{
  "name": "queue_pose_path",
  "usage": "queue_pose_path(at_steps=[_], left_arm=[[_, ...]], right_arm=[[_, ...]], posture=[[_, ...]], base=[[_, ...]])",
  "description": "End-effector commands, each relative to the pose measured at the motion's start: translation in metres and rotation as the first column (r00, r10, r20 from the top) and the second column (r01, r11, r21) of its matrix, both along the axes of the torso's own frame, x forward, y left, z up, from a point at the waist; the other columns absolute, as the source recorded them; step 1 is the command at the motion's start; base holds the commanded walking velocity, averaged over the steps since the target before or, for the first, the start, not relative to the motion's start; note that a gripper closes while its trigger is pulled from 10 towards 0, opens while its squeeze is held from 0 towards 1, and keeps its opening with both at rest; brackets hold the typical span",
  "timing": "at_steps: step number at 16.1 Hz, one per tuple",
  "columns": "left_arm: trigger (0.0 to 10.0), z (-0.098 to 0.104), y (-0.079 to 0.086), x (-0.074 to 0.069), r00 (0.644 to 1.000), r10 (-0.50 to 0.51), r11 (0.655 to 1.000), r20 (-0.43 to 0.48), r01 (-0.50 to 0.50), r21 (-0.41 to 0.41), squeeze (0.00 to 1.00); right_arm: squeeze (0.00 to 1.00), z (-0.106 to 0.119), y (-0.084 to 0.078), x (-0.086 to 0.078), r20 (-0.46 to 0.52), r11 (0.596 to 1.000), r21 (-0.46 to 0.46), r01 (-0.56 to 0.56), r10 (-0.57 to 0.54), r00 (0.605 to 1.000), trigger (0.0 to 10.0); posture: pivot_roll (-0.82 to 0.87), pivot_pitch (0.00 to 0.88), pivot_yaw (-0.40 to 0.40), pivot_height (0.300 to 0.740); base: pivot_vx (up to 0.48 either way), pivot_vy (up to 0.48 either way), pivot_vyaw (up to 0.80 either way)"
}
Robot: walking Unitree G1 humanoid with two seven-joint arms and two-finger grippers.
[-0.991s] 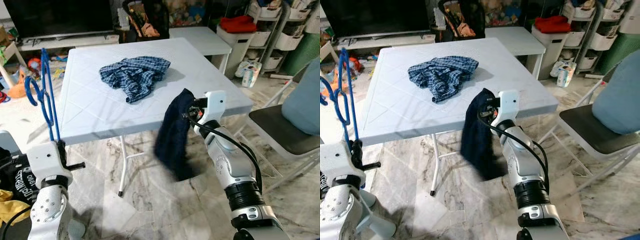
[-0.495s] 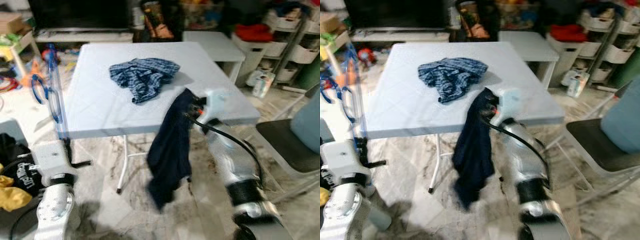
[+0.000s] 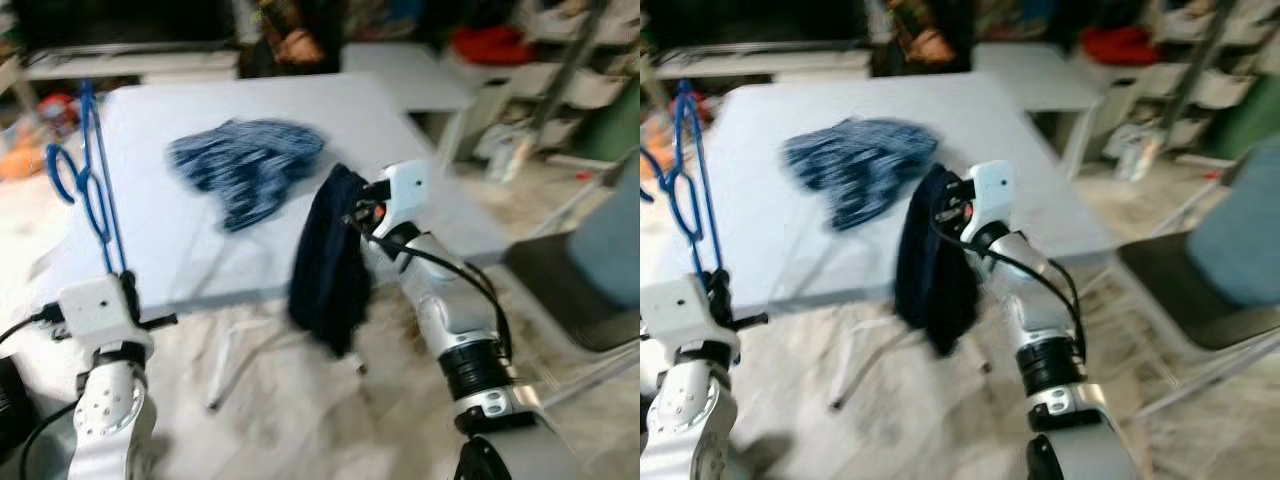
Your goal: Hang hanger
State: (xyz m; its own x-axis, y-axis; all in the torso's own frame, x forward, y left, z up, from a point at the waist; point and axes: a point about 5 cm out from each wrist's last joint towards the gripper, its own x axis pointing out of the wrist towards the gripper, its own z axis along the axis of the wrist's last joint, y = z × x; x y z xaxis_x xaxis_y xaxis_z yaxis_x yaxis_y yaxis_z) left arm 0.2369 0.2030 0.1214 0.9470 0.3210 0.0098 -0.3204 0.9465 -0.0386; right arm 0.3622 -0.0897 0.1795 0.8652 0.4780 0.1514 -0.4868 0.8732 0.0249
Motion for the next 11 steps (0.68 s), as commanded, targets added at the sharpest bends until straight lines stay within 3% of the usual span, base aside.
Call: queue_pose_path(at_steps=[1,6,10,11], left_arm=[[10.0,0.003,0.001,-0.001,1.0,0.001,1.0,0.007,-0.001,0.02,0.0],[10.0,0.001,0.0,0.0,1.0,0.017,1.0,0.008,-0.017,0.012,0.0],[10.0,-0.003,0.001,0.0,0.998,0.054,0.998,-0.02,-0.053,0.02,0.0],[10.0,-0.003,0.001,0.0,0.998,0.056,0.998,-0.021,-0.056,0.018,0.0]], right_arm=[[0.0,0.016,0.002,0.002,0.061,1.0,0.012,-0.01,0.009,0.998,10.0],[0.0,0.017,0.009,0.003,0.059,0.997,-0.002,-0.083,0.083,0.995,10.0],[0.0,0.022,0.01,0.004,0.085,0.993,-0.013,-0.115,0.116,0.99,10.0],[0.0,0.027,0.01,0.007,0.101,0.996,-0.009,-0.094,0.094,0.99,10.0]], posture=[[0.07,0.0,-0.034,0.74],[0.07,0.0,-0.041,0.74],[0.06,0.0,-0.045,0.74],[0.06,0.0,-0.049,0.74]], base=[[0.442,0.0,0.0],[0.382,0.0,0.0],[0.0,0.0,0.0],[0.0,0.0,0.79]])
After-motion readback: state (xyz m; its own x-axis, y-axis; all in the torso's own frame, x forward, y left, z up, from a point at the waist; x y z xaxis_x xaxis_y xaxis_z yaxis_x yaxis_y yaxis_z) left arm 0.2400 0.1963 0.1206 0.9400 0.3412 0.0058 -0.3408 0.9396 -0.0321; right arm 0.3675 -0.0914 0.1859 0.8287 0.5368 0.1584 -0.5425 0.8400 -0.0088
